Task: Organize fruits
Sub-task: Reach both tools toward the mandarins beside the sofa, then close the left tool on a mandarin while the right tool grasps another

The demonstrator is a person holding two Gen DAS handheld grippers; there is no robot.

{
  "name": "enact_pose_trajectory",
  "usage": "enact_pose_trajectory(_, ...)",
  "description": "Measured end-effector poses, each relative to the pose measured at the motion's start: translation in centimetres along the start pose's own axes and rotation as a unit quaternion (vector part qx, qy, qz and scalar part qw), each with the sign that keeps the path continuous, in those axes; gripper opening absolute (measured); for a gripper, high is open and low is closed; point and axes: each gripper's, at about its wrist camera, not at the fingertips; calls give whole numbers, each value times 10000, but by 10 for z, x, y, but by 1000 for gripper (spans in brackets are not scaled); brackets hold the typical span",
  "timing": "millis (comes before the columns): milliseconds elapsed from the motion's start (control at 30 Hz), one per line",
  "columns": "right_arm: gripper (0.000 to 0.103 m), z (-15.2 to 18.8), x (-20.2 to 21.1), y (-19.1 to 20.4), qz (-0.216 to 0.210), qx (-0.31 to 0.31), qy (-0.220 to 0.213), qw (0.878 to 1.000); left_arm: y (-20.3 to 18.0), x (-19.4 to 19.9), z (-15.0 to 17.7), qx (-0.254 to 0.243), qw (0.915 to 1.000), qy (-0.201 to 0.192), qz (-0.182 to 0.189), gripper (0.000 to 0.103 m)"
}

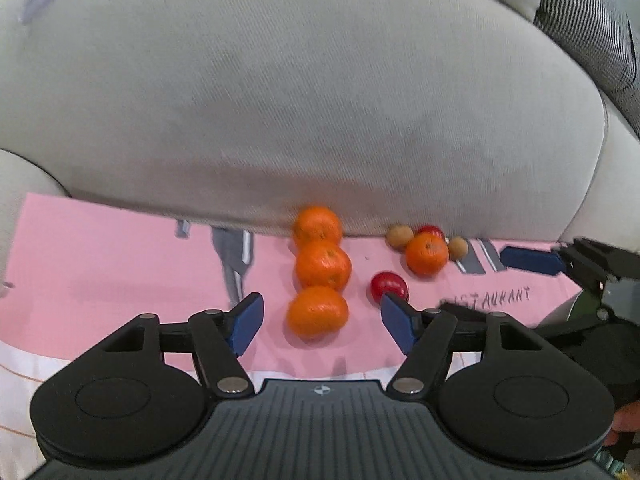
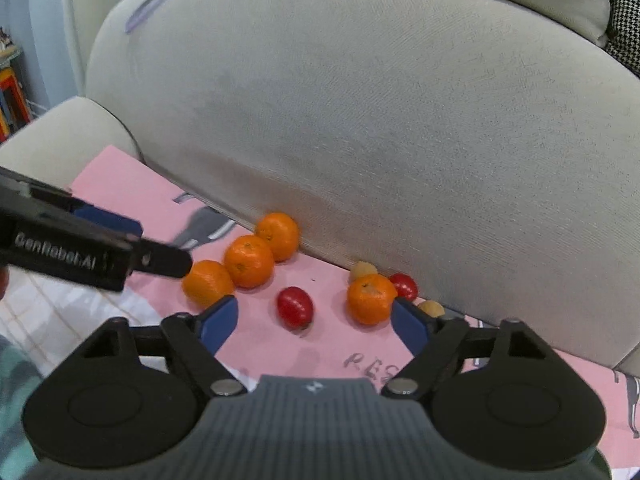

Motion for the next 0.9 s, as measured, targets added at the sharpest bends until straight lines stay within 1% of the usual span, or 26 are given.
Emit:
enact_pose_trajectory(67,68,1,-7,-6,20,-140,63,9999,0,-9,3,-16,9999,95,47,75)
enact_pose_trajectory(200,67,0,-20,-17,38,-333,140,9993,0,-27,6,-17,9996,254,78,71)
enact_pose_trajectory(300,64,-1,-30,-22,73,-411,202,9989,6,-37,9,104,9994,310,79,68)
enact_pose_trajectory(400,62,-3,-39,-28,113,-498,277,9983,5,-43,10,65,9995,290,-96,68)
enact_pose_trajectory(467,61,-5,-46,-30,136,-541,319,9979,5,-45,11,56,9994,312,-150,66)
enact_pose_trajectory(600,60,-6,-59,-32,190,-564,456,9972,8,-48,13,68,9992,347,-208,60)
enact_pose_trajectory(700,54,-6,-68,-32,173,-578,549,9967,9,-51,14,120,9990,349,-234,57)
enact_pose_trajectory(900,52,-9,-76,-27,225,-417,646,9968,7,-60,11,110,9987,350,-363,56)
Point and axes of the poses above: each gripper's, at about its wrist camera, not at the fingertips, and x roughly against the way its jaws point, y to its left, z to its underside, and after that the axes turned 5 degrees about z, right-handed
